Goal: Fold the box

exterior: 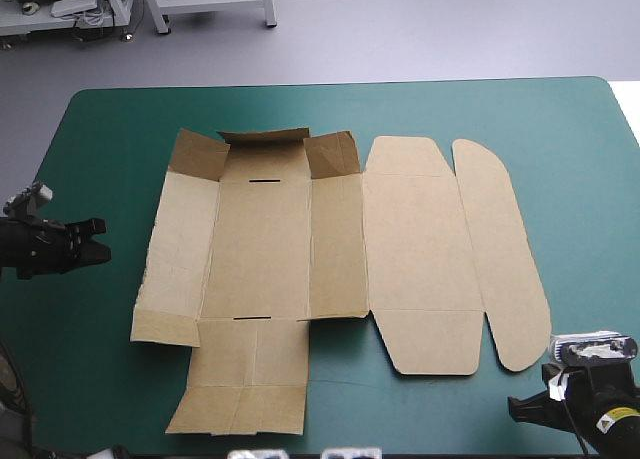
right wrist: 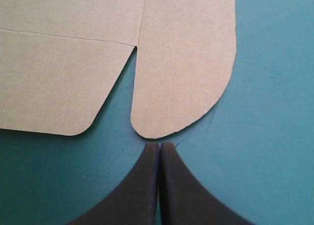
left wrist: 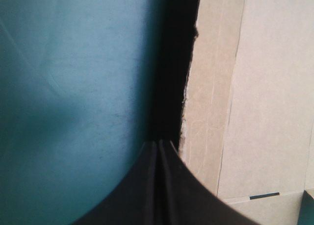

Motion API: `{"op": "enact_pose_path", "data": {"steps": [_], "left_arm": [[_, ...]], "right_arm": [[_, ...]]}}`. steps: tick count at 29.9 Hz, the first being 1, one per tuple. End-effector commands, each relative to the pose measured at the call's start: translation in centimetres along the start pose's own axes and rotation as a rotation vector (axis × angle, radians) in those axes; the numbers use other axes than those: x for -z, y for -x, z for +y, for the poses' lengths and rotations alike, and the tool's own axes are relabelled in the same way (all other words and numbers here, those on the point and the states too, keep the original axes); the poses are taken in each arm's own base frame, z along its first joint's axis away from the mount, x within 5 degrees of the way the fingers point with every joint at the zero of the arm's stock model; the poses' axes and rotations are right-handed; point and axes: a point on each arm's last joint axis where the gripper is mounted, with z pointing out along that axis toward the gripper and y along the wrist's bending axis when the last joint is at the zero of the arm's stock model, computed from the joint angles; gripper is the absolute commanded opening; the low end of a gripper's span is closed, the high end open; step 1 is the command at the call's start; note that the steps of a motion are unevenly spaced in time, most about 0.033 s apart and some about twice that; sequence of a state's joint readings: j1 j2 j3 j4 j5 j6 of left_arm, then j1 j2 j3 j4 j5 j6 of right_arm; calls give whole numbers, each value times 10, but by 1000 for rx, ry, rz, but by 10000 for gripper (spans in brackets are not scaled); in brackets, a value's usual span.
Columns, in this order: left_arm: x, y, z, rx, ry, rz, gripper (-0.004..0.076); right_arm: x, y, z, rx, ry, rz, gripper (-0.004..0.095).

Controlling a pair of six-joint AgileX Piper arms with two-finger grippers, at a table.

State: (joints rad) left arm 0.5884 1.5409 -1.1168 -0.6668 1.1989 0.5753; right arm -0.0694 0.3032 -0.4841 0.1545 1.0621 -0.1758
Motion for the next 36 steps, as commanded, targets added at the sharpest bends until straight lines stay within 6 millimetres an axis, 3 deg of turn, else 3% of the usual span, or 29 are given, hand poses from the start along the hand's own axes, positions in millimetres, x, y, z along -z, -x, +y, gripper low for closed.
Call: {"op": "enact_pose_path", "data": {"steps": [1, 9, 12, 20, 29, 36], "left_arm": [[-3, -2, -7, 20, -119, 47, -9], [-6, -2, -5, 43, -124, 59, 28], [-6, -1, -6, 50, -138, 50, 112], [-6, 1, -8, 64, -160, 27, 425], [-8, 3, -16, 68, -202, 23, 420], [-27, 1, -42, -44, -215, 104, 420]], "right_arm": [[5, 10, 0, 5, -3, -67, -18], [5, 10, 0, 5, -3, -67, -18], [5, 10, 0, 5, -3, -67, -18], [5, 10, 0, 5, -3, -67, -18], [5, 10, 0, 5, -3, -67, -18], [5, 10, 0, 5, -3, -67, -18]]}}
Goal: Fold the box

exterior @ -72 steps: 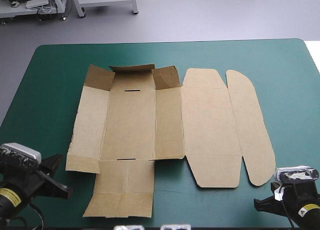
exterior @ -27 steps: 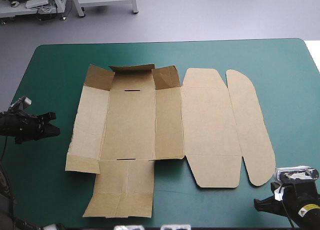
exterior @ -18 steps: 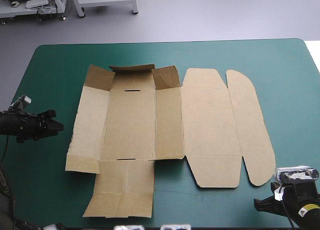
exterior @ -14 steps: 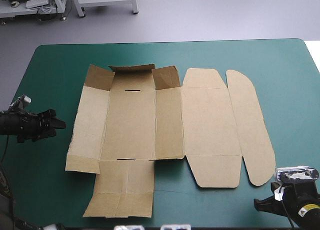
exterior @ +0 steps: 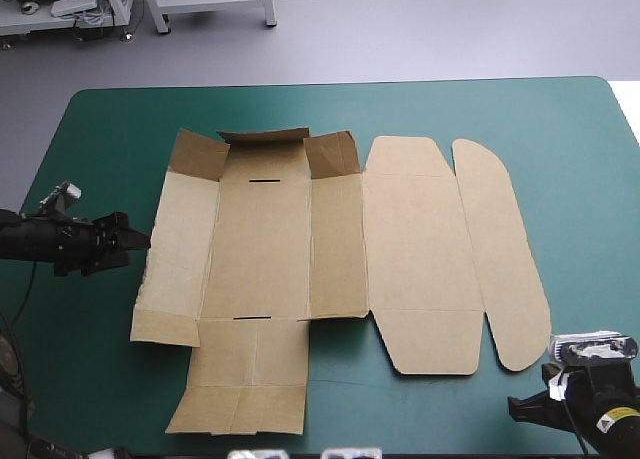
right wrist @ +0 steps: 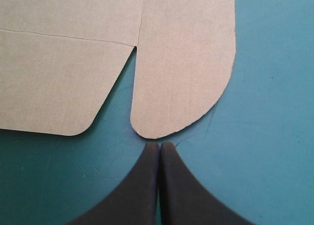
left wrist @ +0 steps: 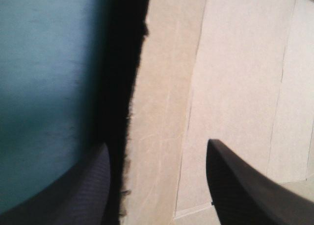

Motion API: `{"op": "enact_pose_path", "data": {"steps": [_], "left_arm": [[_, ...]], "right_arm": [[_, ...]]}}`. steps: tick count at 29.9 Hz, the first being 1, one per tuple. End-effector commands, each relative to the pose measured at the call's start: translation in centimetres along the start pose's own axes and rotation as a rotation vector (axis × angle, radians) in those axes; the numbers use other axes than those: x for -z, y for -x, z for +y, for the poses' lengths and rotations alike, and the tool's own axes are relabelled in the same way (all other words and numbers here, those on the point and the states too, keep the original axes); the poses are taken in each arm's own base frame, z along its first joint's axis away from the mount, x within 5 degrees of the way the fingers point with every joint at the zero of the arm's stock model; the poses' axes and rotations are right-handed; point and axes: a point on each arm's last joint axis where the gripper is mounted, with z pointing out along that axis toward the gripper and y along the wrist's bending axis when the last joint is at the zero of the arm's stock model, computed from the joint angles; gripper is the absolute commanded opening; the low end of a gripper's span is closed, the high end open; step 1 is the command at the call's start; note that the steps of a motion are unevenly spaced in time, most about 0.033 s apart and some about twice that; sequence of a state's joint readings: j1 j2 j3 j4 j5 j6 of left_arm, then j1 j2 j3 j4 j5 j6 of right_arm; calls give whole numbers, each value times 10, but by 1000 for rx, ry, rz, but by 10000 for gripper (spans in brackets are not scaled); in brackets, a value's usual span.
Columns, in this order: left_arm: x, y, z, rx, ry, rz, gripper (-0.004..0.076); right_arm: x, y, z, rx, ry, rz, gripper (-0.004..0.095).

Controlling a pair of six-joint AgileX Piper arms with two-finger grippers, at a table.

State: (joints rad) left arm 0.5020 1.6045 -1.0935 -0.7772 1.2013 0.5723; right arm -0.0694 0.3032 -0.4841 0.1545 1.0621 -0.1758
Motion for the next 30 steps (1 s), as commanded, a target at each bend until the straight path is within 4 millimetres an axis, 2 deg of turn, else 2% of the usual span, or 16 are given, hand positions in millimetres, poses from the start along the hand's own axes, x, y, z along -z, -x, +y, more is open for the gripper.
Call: {"op": "enact_pose_path", "data": {"steps": [1, 6, 20, 30], "left_arm": [[0, -5, -29, -90, -77, 66, 420], [-11, -9, -28, -131, -12, 150, 420], [-12, -9, -26, -121, 3, 158, 420], [-33, -10, -36, -136, -26, 225, 420]], "right_arm": [[5, 10, 0, 5, -3, -67, -18], [5, 10, 0, 5, -3, -67, -18], [5, 10, 0, 5, -3, -67, -18], [5, 10, 0, 5, -3, -67, -18]]}}
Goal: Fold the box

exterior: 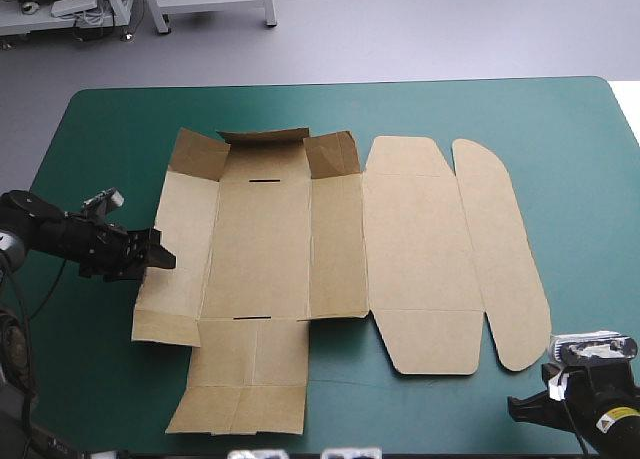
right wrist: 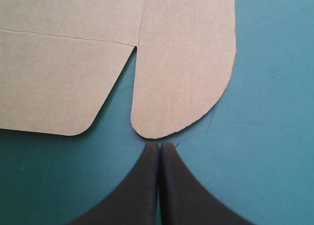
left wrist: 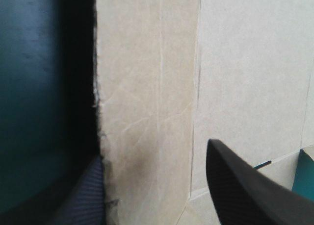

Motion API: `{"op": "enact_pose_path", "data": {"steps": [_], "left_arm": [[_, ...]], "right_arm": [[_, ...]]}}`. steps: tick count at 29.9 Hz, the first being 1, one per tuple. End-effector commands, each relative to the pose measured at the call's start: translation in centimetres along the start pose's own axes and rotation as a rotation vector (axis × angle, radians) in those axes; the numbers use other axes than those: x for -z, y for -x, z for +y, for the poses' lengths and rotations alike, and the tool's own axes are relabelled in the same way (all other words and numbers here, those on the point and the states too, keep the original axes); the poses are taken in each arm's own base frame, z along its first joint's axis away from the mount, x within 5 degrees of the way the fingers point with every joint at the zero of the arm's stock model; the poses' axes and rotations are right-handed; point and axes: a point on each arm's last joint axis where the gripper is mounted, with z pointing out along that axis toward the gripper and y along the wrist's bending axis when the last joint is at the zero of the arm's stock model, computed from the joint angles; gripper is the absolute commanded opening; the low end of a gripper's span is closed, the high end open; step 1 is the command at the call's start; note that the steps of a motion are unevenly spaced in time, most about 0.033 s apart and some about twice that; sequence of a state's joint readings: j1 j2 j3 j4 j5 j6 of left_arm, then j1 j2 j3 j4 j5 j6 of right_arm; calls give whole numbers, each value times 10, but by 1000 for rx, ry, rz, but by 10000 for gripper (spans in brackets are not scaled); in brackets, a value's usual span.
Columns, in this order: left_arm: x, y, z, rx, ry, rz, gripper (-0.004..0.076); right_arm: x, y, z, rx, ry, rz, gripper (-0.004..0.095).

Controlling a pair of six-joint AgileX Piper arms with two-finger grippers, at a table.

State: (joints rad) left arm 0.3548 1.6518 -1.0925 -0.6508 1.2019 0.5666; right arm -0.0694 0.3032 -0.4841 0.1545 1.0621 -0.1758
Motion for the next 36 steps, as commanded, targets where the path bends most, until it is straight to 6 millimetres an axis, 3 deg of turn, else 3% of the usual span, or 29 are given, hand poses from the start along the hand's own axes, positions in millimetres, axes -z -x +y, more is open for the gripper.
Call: {"op": "enact_pose_path", "data": {"steps": [1, 6, 11, 14, 20, 23, 30, 36], "left_arm": [[1, -1, -23, -16, -102, 40, 420], [-18, -2, -26, 2, -150, 59, 420], [-23, -4, -25, 8, -138, 53, 407], [-26, -5, -24, 16, -131, 48, 317], [-28, -2, -22, 31, -129, 20, -2], [-26, 0, -23, 26, -129, 5, -9], [5, 21, -36, -120, -48, -75, -9], [36, 34, -71, -467, 60, -47, -9]], "right_arm": [[5, 10, 0, 5, -3, -67, -18], [5, 10, 0, 5, -3, -67, -18], [5, 10, 0, 5, -3, -67, -18], [5, 10, 0, 5, -3, -67, -18], [5, 10, 0, 5, -3, -67, -18], [5, 10, 0, 5, -3, -67, -18], [5, 10, 0, 5, -3, -67, -18], [5, 10, 0, 6, -5, -66, -18]]}}
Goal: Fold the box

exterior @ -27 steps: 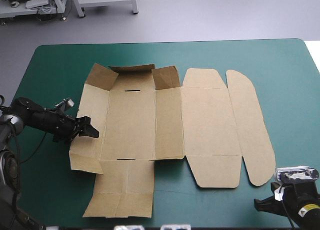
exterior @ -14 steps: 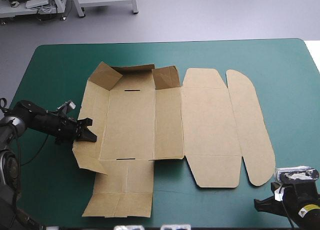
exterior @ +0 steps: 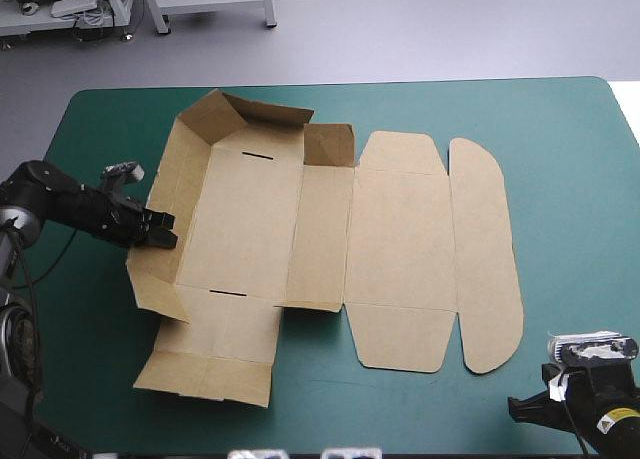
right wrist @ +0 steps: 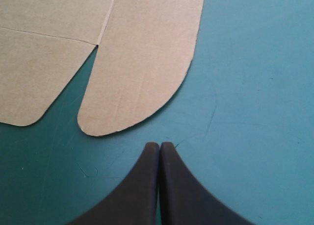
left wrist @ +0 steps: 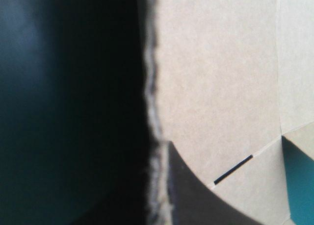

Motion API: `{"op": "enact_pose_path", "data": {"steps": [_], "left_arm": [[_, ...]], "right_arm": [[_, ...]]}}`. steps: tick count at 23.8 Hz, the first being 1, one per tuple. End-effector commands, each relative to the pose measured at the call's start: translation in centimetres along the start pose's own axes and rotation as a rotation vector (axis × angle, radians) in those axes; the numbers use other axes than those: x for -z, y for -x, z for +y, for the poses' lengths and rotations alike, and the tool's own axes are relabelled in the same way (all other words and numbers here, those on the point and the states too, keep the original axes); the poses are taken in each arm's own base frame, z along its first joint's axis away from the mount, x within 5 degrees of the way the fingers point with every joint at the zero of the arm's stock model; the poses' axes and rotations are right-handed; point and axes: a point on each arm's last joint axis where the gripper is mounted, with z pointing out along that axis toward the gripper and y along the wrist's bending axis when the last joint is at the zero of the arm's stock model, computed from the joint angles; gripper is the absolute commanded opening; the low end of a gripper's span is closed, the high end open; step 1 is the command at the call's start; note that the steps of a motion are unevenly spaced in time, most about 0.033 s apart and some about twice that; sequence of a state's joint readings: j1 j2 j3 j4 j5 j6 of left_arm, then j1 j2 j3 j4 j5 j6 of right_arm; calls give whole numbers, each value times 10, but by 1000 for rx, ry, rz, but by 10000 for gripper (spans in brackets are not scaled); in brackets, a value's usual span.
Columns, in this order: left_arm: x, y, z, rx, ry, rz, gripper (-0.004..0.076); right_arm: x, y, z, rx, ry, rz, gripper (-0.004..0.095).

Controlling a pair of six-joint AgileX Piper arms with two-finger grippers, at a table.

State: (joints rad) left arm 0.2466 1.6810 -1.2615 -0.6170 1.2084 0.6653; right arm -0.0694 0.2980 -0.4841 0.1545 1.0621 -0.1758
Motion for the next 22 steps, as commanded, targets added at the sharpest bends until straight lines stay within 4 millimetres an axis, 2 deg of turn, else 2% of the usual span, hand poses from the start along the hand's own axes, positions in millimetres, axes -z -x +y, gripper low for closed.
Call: {"op": "enact_pose_path", "data": {"steps": [1, 2, 3, 7, 8, 12, 13, 16, 19, 22], "left_arm": [[33, 15, -38, -239, 63, 1, -9], [35, 18, -43, -278, 95, 11, -9], [39, 26, -57, -377, 171, 26, -9], [41, 41, -86, -547, 292, 20, -9], [42, 49, -101, -631, 340, -2, -9], [41, 60, -129, -784, 401, -69, -9], [40, 65, -143, -856, 427, -109, -9], [35, 69, -172, -1054, 474, -156, -9], [29, 70, -191, -1181, 502, -181, -9], [21, 69, -217, -1328, 554, -221, -9]], "right_arm": [[4, 11, 0, 5, -4, -61, -18], [4, 11, 0, 5, -4, -61, -18], [4, 11, 0, 5, -4, -61, -18], [4, 11, 0, 5, -4, -61, -18], [4, 11, 0, 5, -4, -61, -18], [4, 11, 0, 5, -4, -61, -18], [4, 11, 0, 5, -4, -61, -18], [4, 11, 0, 5, -4, -61, -18], [4, 11, 0, 5, -4, -61, -18], [4, 11, 0, 5, -4, -61, -18]]}}
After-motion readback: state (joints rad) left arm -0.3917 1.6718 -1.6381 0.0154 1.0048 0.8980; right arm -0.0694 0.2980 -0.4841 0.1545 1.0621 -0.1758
